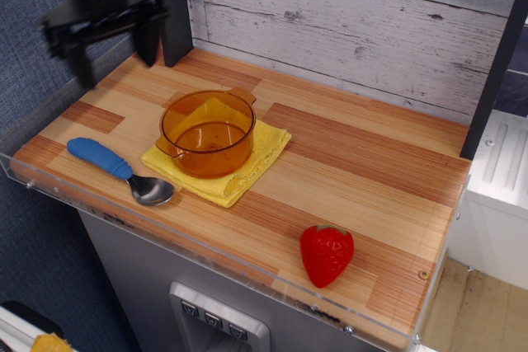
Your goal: Move the spoon to the top right of the table
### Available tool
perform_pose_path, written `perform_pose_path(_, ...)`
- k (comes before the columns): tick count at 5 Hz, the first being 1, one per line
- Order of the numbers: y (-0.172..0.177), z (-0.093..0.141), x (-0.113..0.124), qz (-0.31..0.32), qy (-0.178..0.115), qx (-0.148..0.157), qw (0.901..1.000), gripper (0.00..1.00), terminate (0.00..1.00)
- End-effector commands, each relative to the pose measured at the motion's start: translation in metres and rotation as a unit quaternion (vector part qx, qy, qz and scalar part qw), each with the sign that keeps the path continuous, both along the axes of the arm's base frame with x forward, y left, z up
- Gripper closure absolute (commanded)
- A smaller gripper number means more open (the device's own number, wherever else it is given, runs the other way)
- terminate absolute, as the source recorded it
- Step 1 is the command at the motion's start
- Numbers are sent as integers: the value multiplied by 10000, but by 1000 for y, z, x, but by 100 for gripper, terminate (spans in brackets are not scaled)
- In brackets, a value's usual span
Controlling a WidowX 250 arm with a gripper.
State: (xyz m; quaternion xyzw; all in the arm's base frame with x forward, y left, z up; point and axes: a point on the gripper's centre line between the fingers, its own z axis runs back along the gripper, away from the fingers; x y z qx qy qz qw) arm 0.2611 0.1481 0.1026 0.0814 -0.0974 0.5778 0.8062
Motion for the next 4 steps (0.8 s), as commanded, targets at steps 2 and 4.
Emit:
perform_pose_path(2,12,-43,-26,978,-491,-92,9940,0,0)
perform_pose_path(4,22,-62,-11,1115,-915,-275,9892,0,0)
